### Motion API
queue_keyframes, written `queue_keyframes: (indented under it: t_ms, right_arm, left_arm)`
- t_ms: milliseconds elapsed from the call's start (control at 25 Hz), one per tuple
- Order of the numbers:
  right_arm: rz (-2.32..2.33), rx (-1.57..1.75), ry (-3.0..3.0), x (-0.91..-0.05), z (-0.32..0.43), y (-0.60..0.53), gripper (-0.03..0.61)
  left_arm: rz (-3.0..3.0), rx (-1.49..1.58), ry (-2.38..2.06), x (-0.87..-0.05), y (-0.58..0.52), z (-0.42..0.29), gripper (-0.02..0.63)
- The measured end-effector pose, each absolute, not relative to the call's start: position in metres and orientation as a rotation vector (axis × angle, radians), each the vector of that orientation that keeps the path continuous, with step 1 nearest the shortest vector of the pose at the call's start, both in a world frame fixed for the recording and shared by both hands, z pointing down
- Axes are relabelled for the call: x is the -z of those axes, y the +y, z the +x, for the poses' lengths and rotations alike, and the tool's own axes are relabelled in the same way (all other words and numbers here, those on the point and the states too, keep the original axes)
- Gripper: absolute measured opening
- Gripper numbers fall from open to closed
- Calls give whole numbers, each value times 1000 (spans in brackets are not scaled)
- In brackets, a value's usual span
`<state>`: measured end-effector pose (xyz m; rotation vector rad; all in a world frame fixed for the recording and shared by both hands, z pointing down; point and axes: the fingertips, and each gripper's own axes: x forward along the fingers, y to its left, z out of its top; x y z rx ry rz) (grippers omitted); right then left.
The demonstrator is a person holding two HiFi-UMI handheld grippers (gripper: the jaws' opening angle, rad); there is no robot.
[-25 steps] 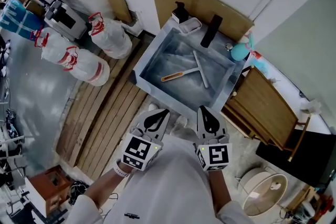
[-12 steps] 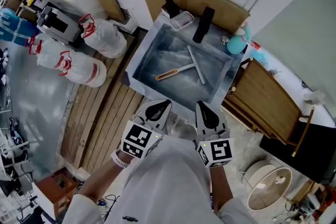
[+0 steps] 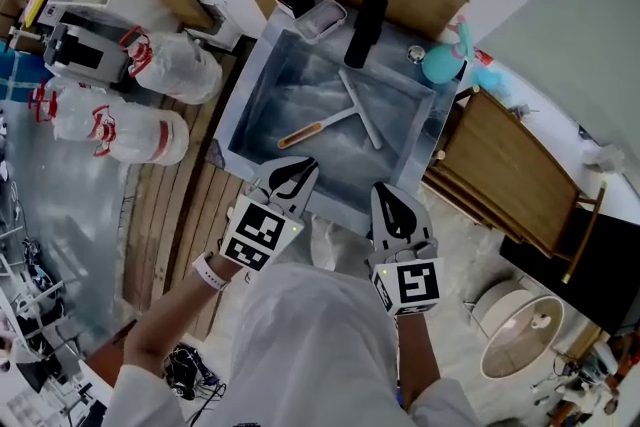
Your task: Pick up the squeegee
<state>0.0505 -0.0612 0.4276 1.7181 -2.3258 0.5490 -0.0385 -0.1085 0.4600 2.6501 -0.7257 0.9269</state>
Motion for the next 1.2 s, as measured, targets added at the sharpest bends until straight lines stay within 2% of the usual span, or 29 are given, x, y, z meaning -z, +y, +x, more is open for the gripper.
queue_keyframes:
  t_ms: [240,320,560,1200]
  right_arm:
    - [1728,-578,-2268,-452,63,-77,6]
    - [1726,-582,-2266,-459,65,-84,6]
    - [1696,-606,-2249,-482,61,-93,6]
    - [1768,-697,-2197,-508,72,-114,6]
  left_arm:
    - [2633,-962,-679,-496,-137,-27,14]
    - [2616,-973,-660,-508,-145,-22,53]
    - [2617,-1075,-571,-541,-155,-9,81]
    - [2545,-1311,-390,-644,-195,23,89]
